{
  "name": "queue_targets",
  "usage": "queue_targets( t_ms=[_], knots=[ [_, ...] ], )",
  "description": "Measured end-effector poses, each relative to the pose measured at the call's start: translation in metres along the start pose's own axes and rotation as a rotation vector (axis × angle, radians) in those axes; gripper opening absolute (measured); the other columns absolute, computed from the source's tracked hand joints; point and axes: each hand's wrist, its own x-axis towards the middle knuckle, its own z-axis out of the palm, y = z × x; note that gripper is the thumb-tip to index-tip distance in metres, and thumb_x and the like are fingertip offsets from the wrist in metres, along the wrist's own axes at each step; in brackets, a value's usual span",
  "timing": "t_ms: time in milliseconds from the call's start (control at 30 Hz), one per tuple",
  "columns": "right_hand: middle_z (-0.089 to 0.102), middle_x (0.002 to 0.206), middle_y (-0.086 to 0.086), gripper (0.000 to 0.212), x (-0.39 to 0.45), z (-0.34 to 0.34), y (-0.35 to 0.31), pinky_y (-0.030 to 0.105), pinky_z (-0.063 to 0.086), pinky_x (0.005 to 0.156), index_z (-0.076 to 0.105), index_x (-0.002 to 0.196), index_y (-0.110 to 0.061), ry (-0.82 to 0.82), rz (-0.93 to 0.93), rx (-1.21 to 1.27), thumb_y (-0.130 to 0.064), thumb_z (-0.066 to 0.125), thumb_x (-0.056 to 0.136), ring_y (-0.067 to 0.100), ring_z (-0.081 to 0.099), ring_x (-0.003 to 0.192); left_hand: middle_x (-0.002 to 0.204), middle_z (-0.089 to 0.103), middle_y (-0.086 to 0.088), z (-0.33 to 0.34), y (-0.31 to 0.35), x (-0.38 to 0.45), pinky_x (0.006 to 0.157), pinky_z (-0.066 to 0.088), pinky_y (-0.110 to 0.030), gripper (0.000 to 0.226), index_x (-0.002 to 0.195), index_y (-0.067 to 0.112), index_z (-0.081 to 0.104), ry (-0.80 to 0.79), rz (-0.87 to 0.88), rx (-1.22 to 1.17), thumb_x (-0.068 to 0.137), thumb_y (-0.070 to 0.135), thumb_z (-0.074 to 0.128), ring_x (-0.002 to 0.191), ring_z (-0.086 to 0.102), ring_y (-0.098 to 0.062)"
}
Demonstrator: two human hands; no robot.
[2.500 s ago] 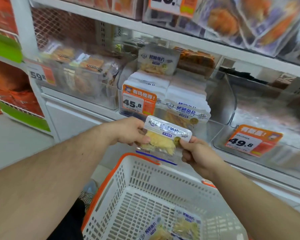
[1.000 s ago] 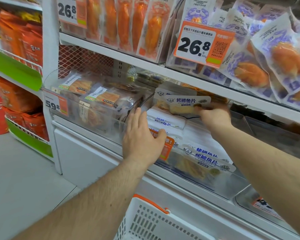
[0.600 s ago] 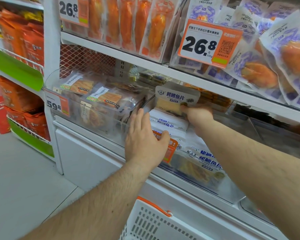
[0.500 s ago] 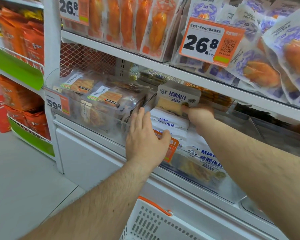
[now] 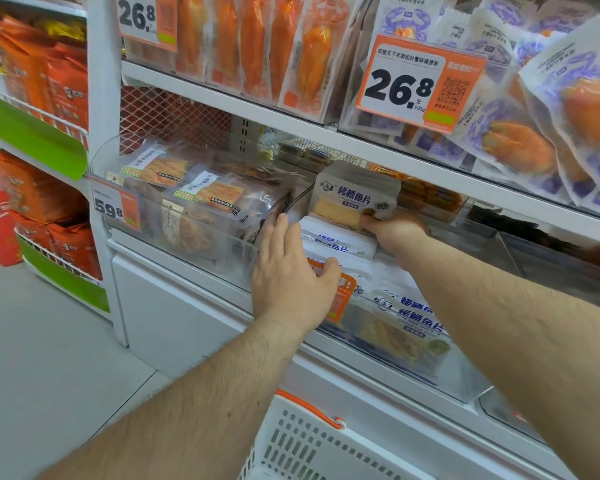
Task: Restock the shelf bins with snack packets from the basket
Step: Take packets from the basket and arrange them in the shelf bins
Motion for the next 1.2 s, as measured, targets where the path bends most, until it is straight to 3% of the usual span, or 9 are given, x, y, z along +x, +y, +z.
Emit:
queue_targets(
  t_ms=[133,233,400,633,767,900,1000,1133,1200],
  knots=[
    [0.068,0.119,0.008,0.047,-0.003,-0.004,0.002,0.047,0.048,0.100,0.065,0.117,-0.018,-0.027,-0.019,0.011,-0.049,0.073,0.083,0.032,0.062,0.110,0.164,0.007,0.008,-0.001,0.003,0.002,0.121,0.011,-0.041,0.073,0.154,0.020,0.020,0.016,-0.010,0.001,0.094,0.050,0.049,0.150,0.003,-0.011],
    [0.071,0.106,0.005,0.031,-0.010,-0.012,0.006,0.048,0.052,0.095,0.065,0.083,-0.024,-0.009,0.002,-0.025,-0.052,0.075,0.075,0.032,0.063,0.104,0.163,0.013,0.009,-0.002,0.004,0.001,0.117,0.010,-0.043,0.069,0.152,0.022,0.025,0.045,0.008,0.041,0.093,0.050,0.049,0.149,0.008,-0.012],
    [0.070,0.083,-0.006,0.017,-0.051,-0.029,0.010,0.044,0.056,0.084,0.070,0.081,-0.025,0.145,-0.086,0.059,-0.042,0.074,0.078,0.021,0.065,0.084,0.136,0.045,0.002,-0.008,0.017,-0.014,0.102,0.028,-0.040,0.057,0.135,0.018,0.048,0.167,0.301,0.059,0.084,0.042,0.057,0.123,0.037,-0.018],
    [0.067,0.068,-0.011,0.015,-0.128,-0.038,0.017,0.022,0.048,0.067,0.071,0.071,-0.023,0.173,-0.274,0.257,-0.017,0.066,0.084,0.002,0.059,0.066,0.075,0.058,0.011,-0.006,0.025,-0.039,0.068,0.047,-0.030,0.007,0.089,0.031,0.062,-0.445,0.398,0.089,0.086,0.035,0.058,0.077,0.057,-0.014],
    [0.066,0.072,-0.008,0.025,-0.169,-0.024,0.038,0.023,0.048,0.069,0.065,0.065,-0.027,0.122,-0.331,0.379,-0.010,0.068,0.082,0.005,0.057,0.067,0.085,0.061,0.014,0.010,0.005,-0.057,0.077,0.049,-0.025,0.020,0.102,0.028,0.068,-0.898,0.284,0.299,0.085,0.038,0.061,0.085,0.059,-0.010],
    [0.067,0.075,-0.005,0.032,-0.195,0.001,0.080,0.022,0.049,0.070,0.063,0.063,-0.032,0.075,-0.326,0.413,-0.006,0.070,0.081,0.009,0.059,0.071,0.106,0.067,0.005,0.020,-0.016,-0.072,0.086,0.053,-0.033,0.035,0.115,0.025,0.065,-1.163,0.198,0.549,0.089,0.047,0.059,0.094,0.063,-0.014],
    [0.064,0.070,-0.007,0.028,-0.204,0.026,0.123,0.028,0.049,0.069,0.065,0.063,-0.028,0.019,-0.205,0.365,-0.008,0.068,0.083,0.011,0.057,0.068,0.099,0.069,-0.001,0.027,-0.028,-0.079,0.072,0.047,-0.029,0.035,0.114,0.019,0.066,-1.293,0.173,0.692,0.091,0.045,0.059,0.079,0.059,-0.016],
    [0.064,0.063,0.002,0.021,-0.212,0.067,0.195,0.035,0.052,0.063,0.067,0.068,-0.014,-0.127,0.001,0.175,-0.017,0.061,0.088,0.019,0.059,0.062,0.077,0.060,0.002,0.035,-0.035,-0.087,0.065,0.043,-0.029,0.021,0.086,0.020,0.064,-1.367,0.186,0.735,0.093,0.039,0.058,0.064,0.050,-0.016],
    [0.061,0.059,0.004,0.027,-0.222,0.089,0.235,0.035,0.052,0.058,0.061,0.065,-0.013,-0.242,0.106,0.071,-0.020,0.057,0.091,0.020,0.056,0.055,0.096,0.069,0.000,0.043,-0.037,-0.092,0.075,0.049,-0.032,0.022,0.096,0.020,0.067,-1.390,0.195,0.753,0.093,0.039,0.058,0.078,0.058,-0.017]
  ],
)
